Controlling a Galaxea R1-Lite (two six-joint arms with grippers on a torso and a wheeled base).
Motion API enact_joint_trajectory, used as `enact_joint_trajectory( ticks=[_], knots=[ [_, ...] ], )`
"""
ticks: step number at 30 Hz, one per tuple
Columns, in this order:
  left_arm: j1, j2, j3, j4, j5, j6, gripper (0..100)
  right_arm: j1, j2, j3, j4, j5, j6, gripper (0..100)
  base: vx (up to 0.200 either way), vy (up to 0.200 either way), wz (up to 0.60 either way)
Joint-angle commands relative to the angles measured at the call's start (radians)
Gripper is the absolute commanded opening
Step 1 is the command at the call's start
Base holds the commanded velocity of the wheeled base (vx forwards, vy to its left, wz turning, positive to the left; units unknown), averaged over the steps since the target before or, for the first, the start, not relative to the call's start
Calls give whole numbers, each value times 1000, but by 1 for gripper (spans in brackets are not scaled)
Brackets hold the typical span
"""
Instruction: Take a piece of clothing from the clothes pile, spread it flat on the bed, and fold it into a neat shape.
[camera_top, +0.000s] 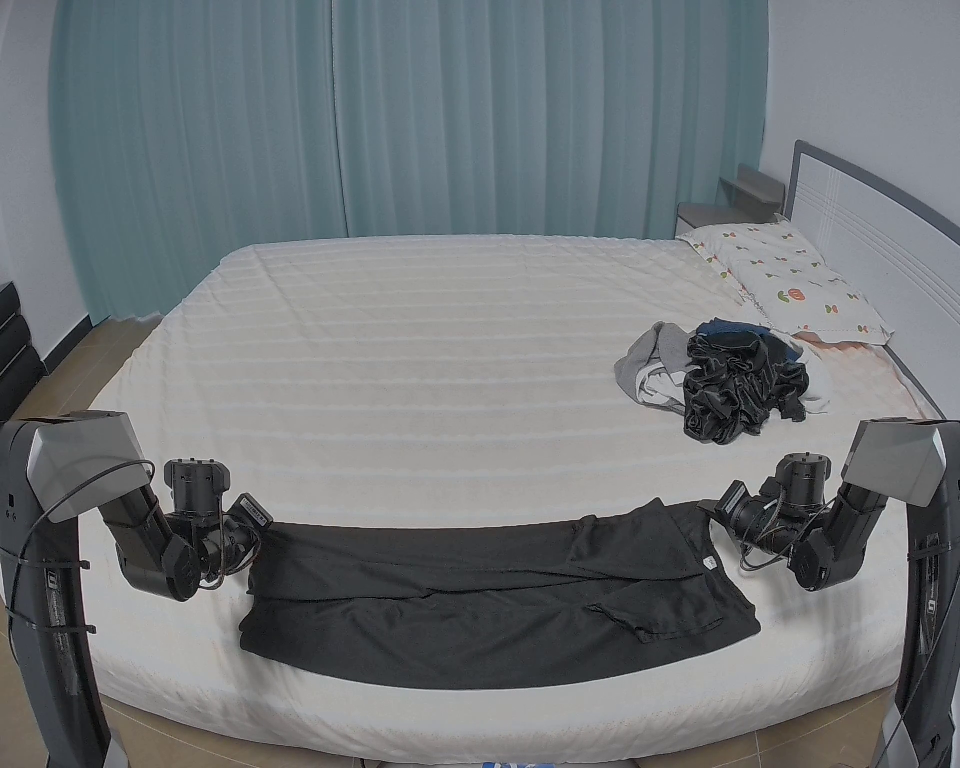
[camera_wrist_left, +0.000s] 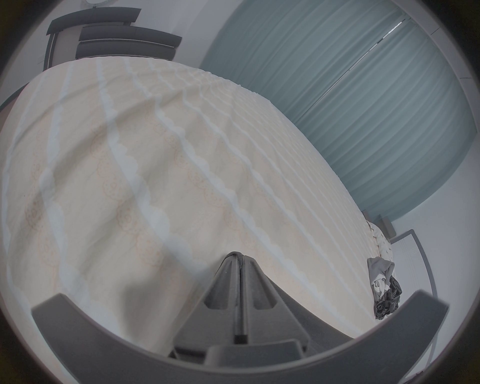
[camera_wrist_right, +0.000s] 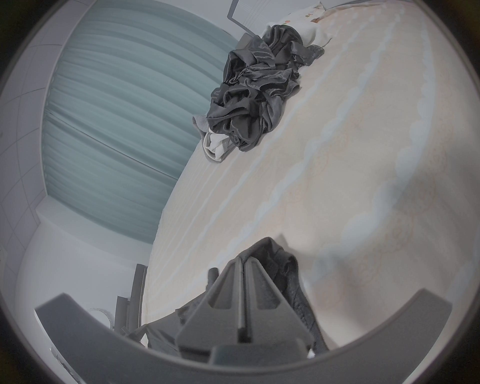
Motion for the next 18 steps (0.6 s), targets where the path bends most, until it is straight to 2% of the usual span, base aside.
enact_joint_trajectory(
  ticks=[1,5,6,7,8,15,18],
  knots=[
    [0,3,3,-2,0,0,0,-2,10,-3,-1,0,-1,0,0,0,0],
    [-1,1,6,-2,-2,0,0,-3,14,-3,-1,0,-1,0,0,0,0],
    [-3,1,9,-2,-4,0,0,-3,17,-3,-1,0,-1,100,0,0,0],
    [-4,0,9,-2,-4,-1,0,-2,19,-3,-1,0,-1,100,0,0,0],
    [-6,-2,12,-2,-4,-1,100,-2,19,-3,-2,0,-1,100,0,0,0],
    [-10,-10,26,-3,-14,20,100,-5,6,41,-54,2,3,100,0,0,0],
    [-9,-11,49,-25,-20,72,100,-16,-15,99,-139,5,7,100,0,0,0]
  ],
)
